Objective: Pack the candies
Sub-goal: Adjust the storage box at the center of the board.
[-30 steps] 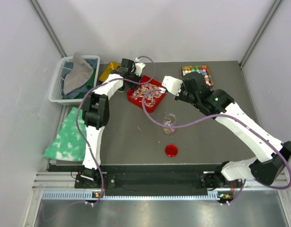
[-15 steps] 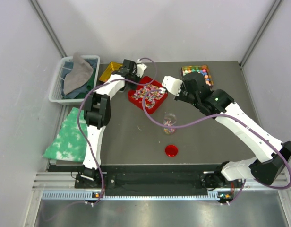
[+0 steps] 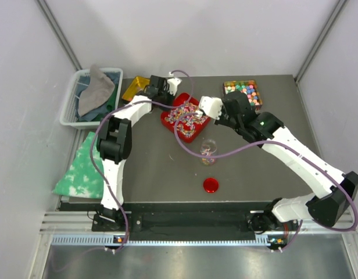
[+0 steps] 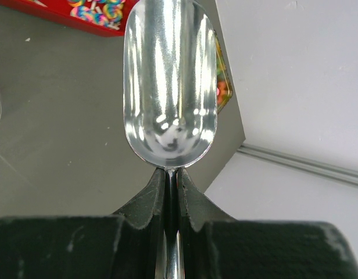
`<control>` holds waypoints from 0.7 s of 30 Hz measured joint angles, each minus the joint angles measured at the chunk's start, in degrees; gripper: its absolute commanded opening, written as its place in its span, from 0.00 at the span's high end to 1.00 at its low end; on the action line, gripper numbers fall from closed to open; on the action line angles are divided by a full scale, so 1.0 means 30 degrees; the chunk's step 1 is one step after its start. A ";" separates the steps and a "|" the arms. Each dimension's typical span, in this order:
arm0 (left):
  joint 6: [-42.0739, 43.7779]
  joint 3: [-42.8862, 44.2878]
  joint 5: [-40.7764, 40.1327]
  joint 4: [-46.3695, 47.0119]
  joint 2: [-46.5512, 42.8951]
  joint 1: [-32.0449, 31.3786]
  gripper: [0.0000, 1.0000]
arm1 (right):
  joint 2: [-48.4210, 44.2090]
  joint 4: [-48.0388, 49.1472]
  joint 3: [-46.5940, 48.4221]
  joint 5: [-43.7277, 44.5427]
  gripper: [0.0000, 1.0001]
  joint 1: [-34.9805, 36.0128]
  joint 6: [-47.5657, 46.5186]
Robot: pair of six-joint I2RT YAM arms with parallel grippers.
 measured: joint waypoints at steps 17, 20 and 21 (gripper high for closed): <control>-0.2579 -0.3759 -0.2499 0.4597 -0.6178 -0.0175 1.00 | 0.0197 0.2178 -0.0976 0.1654 1.00 -0.0714 -0.1428; -0.2331 -0.4641 -0.3971 0.5224 -0.6222 -0.0335 1.00 | 0.0197 0.2550 -0.0976 0.2018 1.00 -0.1042 -0.1654; -0.2120 -0.4969 -0.4626 0.5464 -0.6222 -0.0415 1.00 | 0.0197 0.2616 -0.0962 0.2135 1.00 -0.1086 -0.1668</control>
